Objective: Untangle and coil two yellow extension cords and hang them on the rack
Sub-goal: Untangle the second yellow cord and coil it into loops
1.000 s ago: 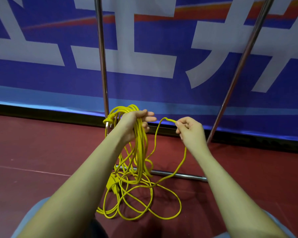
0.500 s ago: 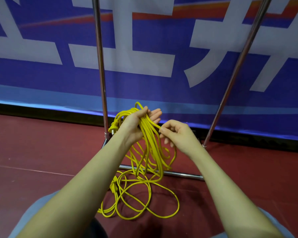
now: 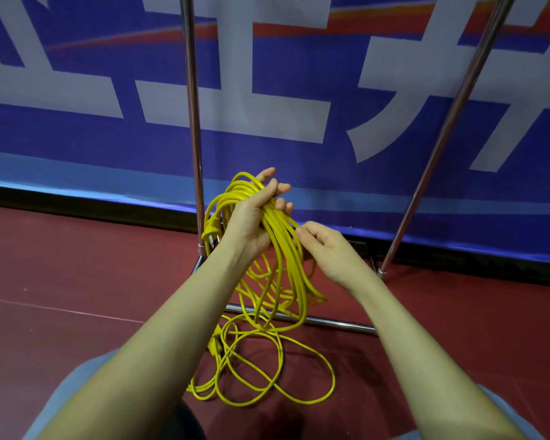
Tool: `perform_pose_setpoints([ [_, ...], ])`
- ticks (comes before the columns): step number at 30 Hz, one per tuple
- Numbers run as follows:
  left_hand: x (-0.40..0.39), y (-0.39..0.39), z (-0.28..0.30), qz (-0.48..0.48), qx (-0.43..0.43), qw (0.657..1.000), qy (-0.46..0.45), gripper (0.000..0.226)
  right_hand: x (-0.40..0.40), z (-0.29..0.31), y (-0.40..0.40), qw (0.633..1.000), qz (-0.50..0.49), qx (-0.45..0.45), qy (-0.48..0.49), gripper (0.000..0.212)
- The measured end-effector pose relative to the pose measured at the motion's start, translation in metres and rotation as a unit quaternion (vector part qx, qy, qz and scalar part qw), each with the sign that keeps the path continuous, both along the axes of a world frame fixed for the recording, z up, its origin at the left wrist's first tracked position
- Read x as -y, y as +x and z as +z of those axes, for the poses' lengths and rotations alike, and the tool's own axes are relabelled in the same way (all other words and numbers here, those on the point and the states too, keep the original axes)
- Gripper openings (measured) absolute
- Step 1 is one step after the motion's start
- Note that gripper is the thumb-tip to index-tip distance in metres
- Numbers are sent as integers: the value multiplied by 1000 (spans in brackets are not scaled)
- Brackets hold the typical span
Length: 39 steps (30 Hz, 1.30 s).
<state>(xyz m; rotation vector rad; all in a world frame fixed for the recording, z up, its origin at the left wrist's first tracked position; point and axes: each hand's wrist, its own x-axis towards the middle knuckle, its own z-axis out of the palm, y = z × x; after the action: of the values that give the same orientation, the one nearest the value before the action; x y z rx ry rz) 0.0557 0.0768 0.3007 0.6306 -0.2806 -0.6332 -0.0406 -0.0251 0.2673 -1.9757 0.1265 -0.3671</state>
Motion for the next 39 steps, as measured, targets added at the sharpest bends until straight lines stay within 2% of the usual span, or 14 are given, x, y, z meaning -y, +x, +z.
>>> perform_pose_setpoints([
  [6,-4,4,2,-16,-2,1000,-9,20,9,1,-4,998,-19,45,-50,24],
  [9,-5,4,3,-20,-10,1000,-4,18,15,-4,-6,1000,-7,14,-18,18],
  [15,-6,4,3,-30,-38,999,-8,17,15,-11,-5,999,20,-24,-40,15],
  [17,-6,4,1,-32,-34,999,2,16,14,-11,-4,1000,10,-19,10,7],
  [19,-5,5,0,-26,-32,999,1,15,17,-11,-6,997,-3,-6,75,10],
  [24,-6,11,0,-21,-39,999,1,24,17,-18,-12,997,-12,-61,49,21],
  [26,-7,12,-1,-35,-44,998,12,32,18,-20,-13,992,-31,-73,100,20],
  [29,-9,14,-3,-72,-30,997,26,46,24,-16,-13,957,-61,-53,278,8],
  [31,-11,13,-6,-94,4,994,48,51,27,-11,-12,928,-85,-46,359,11],
  [34,-11,9,-11,-116,70,987,90,45,29,2,-12,882,-106,-25,458,15],
  [36,-11,7,-17,-136,121,977,112,40,30,16,-16,836,-93,-11,540,13],
  [39,-11,4,-26,-156,237,943,175,32,29,32,-21,779,-74,14,623,19],
])
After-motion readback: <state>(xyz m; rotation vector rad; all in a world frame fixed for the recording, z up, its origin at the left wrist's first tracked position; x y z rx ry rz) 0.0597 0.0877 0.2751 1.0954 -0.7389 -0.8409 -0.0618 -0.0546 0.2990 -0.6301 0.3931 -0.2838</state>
